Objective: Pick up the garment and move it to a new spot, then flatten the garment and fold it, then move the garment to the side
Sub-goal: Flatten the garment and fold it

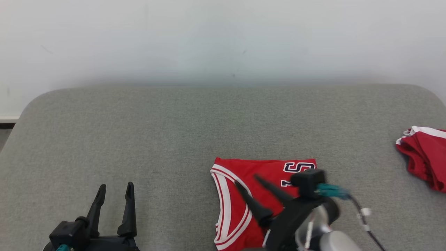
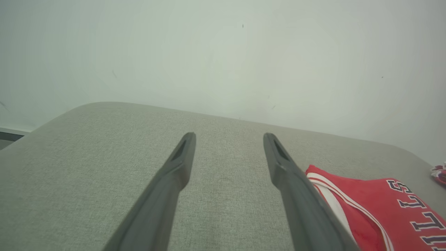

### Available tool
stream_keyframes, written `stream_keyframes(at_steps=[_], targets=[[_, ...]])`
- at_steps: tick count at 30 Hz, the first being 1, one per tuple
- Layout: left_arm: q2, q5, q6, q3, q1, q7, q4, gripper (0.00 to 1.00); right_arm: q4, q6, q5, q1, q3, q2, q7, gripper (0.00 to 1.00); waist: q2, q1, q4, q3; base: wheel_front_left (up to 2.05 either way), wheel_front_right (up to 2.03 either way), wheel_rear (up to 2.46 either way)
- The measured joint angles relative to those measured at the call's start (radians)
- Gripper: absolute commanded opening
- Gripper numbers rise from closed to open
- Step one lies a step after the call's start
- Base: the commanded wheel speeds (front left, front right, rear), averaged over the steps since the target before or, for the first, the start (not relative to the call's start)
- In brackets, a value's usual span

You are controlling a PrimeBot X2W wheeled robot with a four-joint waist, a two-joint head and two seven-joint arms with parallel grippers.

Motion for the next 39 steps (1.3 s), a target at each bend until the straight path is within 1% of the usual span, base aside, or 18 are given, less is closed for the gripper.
stream_keyframes(at_steps=[4,7,11,16,19,23,27,34,39], targets=[[0.000,0.013,-0.003,0.007,0.004,0.000,-0.003,1.00,-0.062,0.000,-0.083,0.037,-0.133,-0.004,-0.133,1.00,0.0000,0.0000,-0.023,-0.013,0.00,0.00,0.00],[0.000,0.021,-0.004,0.012,0.009,0.000,-0.002,1.00,-0.081,0.000,-0.149,0.066,-0.211,-0.012,-0.200,1.00,0.0000,0.0000,-0.039,-0.026,0.00,0.00,0.00],[0.000,0.024,-0.004,0.016,0.015,0.000,-0.002,1.00,-0.084,0.000,-0.203,0.098,-0.304,-0.032,-0.258,1.00,0.0000,0.0000,-0.059,-0.045,0.00,0.00,0.00],[0.000,0.023,0.002,0.012,0.024,0.000,0.002,1.00,-0.041,0.000,-0.221,0.129,-0.380,-0.068,-0.311,1.00,0.0000,0.0000,-0.080,-0.068,0.00,0.00,0.00],[0.000,0.023,0.002,0.006,0.028,0.000,0.008,1.00,0.004,0.000,-0.221,0.142,-0.397,-0.095,-0.336,1.00,-0.0001,-0.0001,-0.087,-0.079,0.00,0.00,0.00],[0.000,0.023,0.002,0.007,0.037,0.000,0.024,1.00,0.062,0.000,-0.211,0.155,-0.396,-0.129,-0.379,1.00,0.0000,-0.0001,-0.090,-0.089,0.00,0.00,0.00],[0.000,0.040,0.002,0.008,0.038,0.000,0.033,1.00,0.111,0.000,-0.193,0.159,-0.389,-0.150,-0.408,1.00,0.0000,-0.0001,-0.087,-0.093,0.00,0.00,0.00],[0.000,0.037,0.002,0.012,0.047,0.000,0.048,1.00,0.160,0.000,-0.173,0.159,-0.357,-0.162,-0.439,1.00,0.0000,0.0000,-0.084,-0.093,0.00,0.00,0.00],[0.000,0.026,0.002,0.011,0.058,0.000,0.045,1.00,0.177,0.000,-0.157,0.158,-0.364,-0.157,-0.450,1.00,0.0000,0.0001,-0.082,-0.095,0.00,0.00,0.00]])
